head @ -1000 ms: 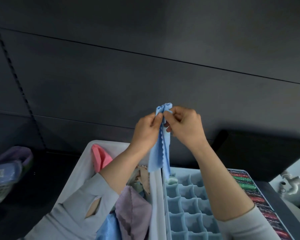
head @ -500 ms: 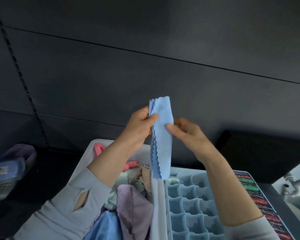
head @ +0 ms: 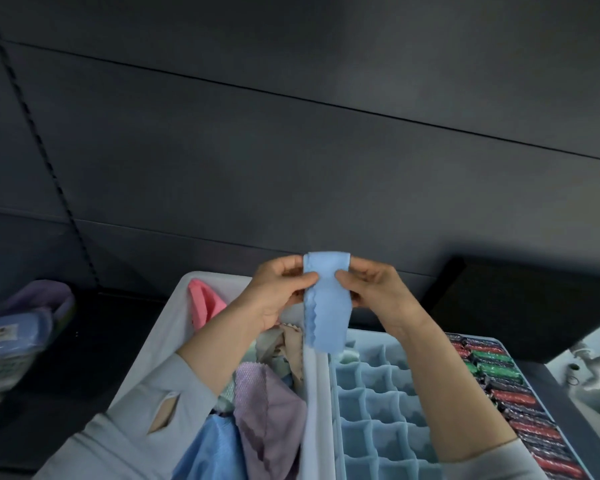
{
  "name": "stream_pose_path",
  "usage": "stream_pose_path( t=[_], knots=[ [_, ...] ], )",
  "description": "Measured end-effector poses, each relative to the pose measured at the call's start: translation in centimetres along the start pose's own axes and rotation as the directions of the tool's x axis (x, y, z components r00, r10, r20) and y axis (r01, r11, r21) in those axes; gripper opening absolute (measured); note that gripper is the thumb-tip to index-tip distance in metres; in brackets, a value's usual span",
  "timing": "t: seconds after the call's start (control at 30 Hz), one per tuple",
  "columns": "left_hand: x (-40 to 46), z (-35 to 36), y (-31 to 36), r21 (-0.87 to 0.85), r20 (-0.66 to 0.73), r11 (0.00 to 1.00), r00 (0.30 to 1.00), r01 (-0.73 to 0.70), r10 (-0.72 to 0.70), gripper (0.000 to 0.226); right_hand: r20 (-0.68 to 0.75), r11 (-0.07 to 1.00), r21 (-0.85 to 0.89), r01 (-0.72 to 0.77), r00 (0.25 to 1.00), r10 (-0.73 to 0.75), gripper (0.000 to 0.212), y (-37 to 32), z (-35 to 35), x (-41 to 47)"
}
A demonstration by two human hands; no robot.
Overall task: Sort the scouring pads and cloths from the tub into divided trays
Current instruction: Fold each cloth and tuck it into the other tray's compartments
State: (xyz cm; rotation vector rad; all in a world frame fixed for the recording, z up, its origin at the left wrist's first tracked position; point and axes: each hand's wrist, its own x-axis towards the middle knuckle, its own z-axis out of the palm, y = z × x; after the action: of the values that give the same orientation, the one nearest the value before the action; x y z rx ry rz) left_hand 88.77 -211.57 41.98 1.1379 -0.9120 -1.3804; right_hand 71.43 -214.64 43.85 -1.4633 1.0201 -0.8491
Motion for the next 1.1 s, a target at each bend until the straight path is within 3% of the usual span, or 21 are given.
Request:
stream_pose_path(
  t=[0.1, 0.2, 0.33, 0.4, 0.47, 0.57, 0.7, 0.73, 0.8, 0.87, 0.9, 0.93, 1.0, 1.1],
  knots=[
    [-0.3, 0.3, 1.1, 0.027, -0.040, 0.994, 0.994, -0.105, 0.106, 0.029, -0.058, 0.980, -0.069, 0.188, 0.980, -0.192, 0.040, -0.7, 0.0, 0.4],
    [-0.4, 0.4, 1.9, 0.026, -0.071, 0.990, 0.987, -0.139, 0.141, 0.036, -0.044, 0.951, -0.132, 0.280, 0.957, -0.288, 0.052, -1.4, 0.0, 0.4],
    [-0.5, 0.4, 2.0, -0.127, 0.028, 0.991, 0.999, -0.037, 0.041, 0.019, -0.111, 0.947, -0.149, 0.283, 0.947, -0.301, 0.056, -1.0, -0.1, 0.8],
    [-0.8, 0.2, 1.7, -0.053, 0.103, 0.998, 0.994, 0.043, -0.037, 0.023, -0.182, 0.952, -0.153, 0.266, 0.939, -0.291, 0.057, -0.6, -0.2, 0.9],
    [-1.1, 0.2, 1.1, 0.084, 0.139, 0.996, 0.990, 0.018, -0.029, 0.022, -0.233, 0.957, -0.132, 0.257, 0.931, -0.282, 0.051, -0.4, -0.2, 0.8],
    [-0.8, 0.2, 0.5, 0.060, 0.054, 0.998, 0.998, -0.011, 0.007, 0.009, -0.145, 0.952, -0.116, 0.282, 0.944, -0.297, 0.051, -0.1, -0.2, 0.5],
    [-0.3, -0.2, 0.9, -0.142, -0.012, 0.989, 0.999, 0.051, -0.053, 0.012, 0.192, 0.761, -0.476, 0.441, 0.897, -0.399, 0.064, 1.3, -0.9, -0.3],
    [-0.4, -0.2, 1.0, -0.161, -0.006, 0.985, 0.998, 0.065, -0.066, 0.014, 0.187, 0.720, -0.527, 0.452, 0.888, -0.421, 0.061, 1.6, -0.7, -0.5],
    [-0.6, -0.2, 0.9, -0.158, -0.010, 0.983, 0.995, 0.094, -0.097, 0.016, 0.043, 0.698, -0.562, 0.444, 0.859, -0.511, 0.044, 1.8, -0.1, -0.4],
    [-0.6, -0.1, 0.7, -0.121, -0.062, 0.988, 0.992, 0.098, -0.106, 0.031, -0.132, 0.797, -0.483, 0.364, 0.869, -0.477, 0.015, 1.9, 0.2, 0.0],
    [-0.4, -0.3, 0.4, -0.031, -0.101, 0.996, 0.991, 0.082, -0.084, 0.039, -0.183, 0.873, -0.382, 0.304, 0.901, -0.394, 0.009, 1.7, 0.2, 0.1],
    [-0.3, -0.4, 0.2, 0.100, -0.115, 0.993, 0.992, 0.055, -0.043, 0.044, -0.206, 0.930, -0.276, 0.242, 0.930, -0.304, 0.018, 1.6, 0.2, 0.2],
    [-0.4, -0.5, -0.1, 0.227, -0.012, 0.973, 0.999, -0.032, 0.035, 0.051, -0.149, 0.986, -0.093, 0.139, 0.977, -0.152, 0.017, 1.3, 0.1, -0.1],
    [-0.6, -0.3, -0.8, 0.183, 0.045, 0.980, 0.996, -0.078, 0.071, 0.035, -0.067, 0.999, 0.038, 0.036, 0.997, -0.034, 0.021, 1.1, 0.5, -0.7]
  ],
)
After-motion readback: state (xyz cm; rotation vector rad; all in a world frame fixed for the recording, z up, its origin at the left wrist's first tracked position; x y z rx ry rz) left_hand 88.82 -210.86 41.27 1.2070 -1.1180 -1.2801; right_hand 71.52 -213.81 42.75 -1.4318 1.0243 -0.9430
